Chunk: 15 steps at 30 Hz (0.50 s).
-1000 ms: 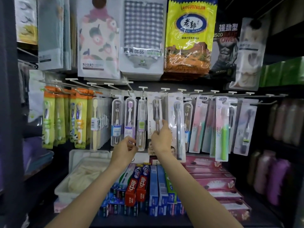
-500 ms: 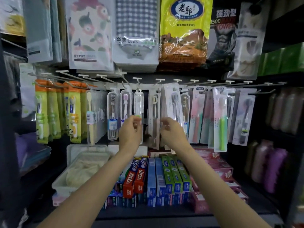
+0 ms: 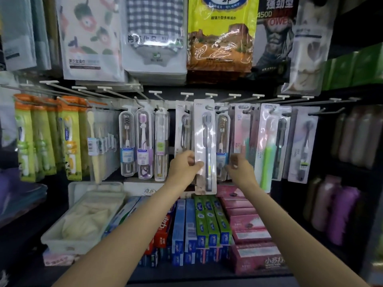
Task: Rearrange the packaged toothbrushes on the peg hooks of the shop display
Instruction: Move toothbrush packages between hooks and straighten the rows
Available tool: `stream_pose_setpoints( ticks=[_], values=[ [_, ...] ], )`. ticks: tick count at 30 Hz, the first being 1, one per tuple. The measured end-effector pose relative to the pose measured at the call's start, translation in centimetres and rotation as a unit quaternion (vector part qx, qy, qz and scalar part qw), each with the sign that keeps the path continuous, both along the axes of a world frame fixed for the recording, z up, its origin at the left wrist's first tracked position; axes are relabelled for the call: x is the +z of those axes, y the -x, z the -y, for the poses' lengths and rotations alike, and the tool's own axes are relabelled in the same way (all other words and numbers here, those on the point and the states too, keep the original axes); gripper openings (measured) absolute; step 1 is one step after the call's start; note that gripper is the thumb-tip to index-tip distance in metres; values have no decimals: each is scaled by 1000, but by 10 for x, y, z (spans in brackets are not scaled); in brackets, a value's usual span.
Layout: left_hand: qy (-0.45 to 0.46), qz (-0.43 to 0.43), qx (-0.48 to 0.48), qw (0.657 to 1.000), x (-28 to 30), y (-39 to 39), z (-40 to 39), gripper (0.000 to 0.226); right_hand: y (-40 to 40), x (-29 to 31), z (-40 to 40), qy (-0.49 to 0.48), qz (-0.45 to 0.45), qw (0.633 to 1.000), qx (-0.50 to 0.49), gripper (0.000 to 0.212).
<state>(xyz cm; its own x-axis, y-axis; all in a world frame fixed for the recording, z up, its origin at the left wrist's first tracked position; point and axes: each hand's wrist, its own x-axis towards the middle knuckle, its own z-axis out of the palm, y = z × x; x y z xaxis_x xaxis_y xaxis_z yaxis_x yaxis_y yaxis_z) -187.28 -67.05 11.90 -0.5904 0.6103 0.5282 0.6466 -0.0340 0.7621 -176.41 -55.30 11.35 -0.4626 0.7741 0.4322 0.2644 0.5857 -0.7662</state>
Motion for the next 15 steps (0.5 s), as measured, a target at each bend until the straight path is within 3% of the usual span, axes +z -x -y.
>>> stream_pose_setpoints(
  ticks=[5, 10, 15],
  values=[
    [-19, -30, 36, 999, -5, 21, 6, 15, 27, 5, -16, 47, -36, 998, -9, 47],
    [-3, -67, 55, 996, 0, 29, 11, 16, 38, 5, -14, 42, -51, 998, -8, 56],
    [0, -89, 65, 994, 0, 30, 11, 13, 0, 15, -10, 14, -43, 999, 31, 47]
  ],
)
